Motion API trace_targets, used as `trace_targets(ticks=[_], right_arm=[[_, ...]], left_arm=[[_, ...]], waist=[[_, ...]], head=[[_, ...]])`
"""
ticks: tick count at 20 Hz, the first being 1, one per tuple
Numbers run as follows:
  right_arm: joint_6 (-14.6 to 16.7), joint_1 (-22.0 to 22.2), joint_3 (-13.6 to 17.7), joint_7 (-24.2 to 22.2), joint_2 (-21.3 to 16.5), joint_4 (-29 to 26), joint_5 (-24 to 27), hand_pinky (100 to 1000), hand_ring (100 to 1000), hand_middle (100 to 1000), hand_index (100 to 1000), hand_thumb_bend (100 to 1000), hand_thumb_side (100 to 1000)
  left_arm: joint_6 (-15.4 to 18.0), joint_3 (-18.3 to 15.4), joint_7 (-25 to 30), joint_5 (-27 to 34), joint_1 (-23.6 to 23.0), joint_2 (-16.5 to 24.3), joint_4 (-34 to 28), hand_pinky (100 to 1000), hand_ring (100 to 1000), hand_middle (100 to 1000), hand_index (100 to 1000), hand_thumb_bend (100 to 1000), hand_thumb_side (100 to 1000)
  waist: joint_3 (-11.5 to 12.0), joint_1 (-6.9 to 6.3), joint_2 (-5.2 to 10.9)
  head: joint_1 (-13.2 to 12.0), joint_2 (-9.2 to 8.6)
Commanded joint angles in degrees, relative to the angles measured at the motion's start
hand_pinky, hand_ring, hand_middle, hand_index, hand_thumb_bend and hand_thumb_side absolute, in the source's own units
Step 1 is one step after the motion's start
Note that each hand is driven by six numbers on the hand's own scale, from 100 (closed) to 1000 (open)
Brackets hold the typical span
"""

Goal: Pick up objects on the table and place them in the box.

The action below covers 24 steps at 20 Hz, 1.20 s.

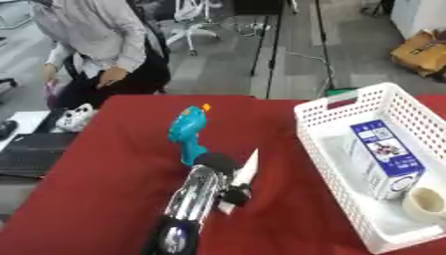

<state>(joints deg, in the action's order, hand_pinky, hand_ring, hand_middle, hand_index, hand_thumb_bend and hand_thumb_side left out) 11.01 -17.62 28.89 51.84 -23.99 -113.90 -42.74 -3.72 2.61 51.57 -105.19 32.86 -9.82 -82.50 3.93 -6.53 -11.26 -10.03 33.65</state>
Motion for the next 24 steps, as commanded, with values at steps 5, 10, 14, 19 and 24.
trace_targets(ticks=[5, 10, 14, 19, 24], right_arm=[[0.2, -0.6, 0.3, 0.1, -1.5, -0.7, 0.5, 725, 663, 567, 601, 100, 490], [0.2, -0.6, 0.3, 0.1, -1.5, -0.7, 0.5, 725, 664, 566, 601, 100, 488], [0.2, -0.6, 0.3, 0.1, -1.5, -0.7, 0.6, 726, 664, 566, 601, 100, 487], [0.1, -0.6, 0.3, 0.1, -1.5, -0.7, 0.5, 726, 664, 566, 600, 100, 486], [0.1, -0.5, 0.3, 0.1, -1.5, -0.7, 0.5, 726, 664, 566, 600, 100, 485]], left_arm=[[-0.1, 0.4, 0.4, 1.4, 0.2, -0.2, -1.0, 458, 395, 353, 560, 100, 386], [0.0, 0.4, 0.4, 1.5, 0.4, -0.1, -3.0, 441, 384, 340, 554, 100, 368], [-0.1, 0.2, 0.4, 1.1, 0.7, 0.0, -4.7, 432, 375, 330, 549, 100, 345], [-0.1, 0.0, 0.4, 0.6, 0.9, 0.1, -6.5, 423, 369, 323, 544, 100, 320], [0.1, -0.1, 0.4, 0.7, 1.4, 0.3, -8.3, 414, 364, 316, 541, 100, 295]], waist=[[-0.1, 0.83, 0.58], [-0.2, 0.85, 0.55], [-0.1, 0.83, 0.56], [-0.2, 0.84, 0.53], [-0.1, 0.85, 0.58]], head=[[-0.2, -0.71], [-0.2, -0.7], [-0.2, -0.76], [-0.2, -0.77], [-0.3, -0.89]])
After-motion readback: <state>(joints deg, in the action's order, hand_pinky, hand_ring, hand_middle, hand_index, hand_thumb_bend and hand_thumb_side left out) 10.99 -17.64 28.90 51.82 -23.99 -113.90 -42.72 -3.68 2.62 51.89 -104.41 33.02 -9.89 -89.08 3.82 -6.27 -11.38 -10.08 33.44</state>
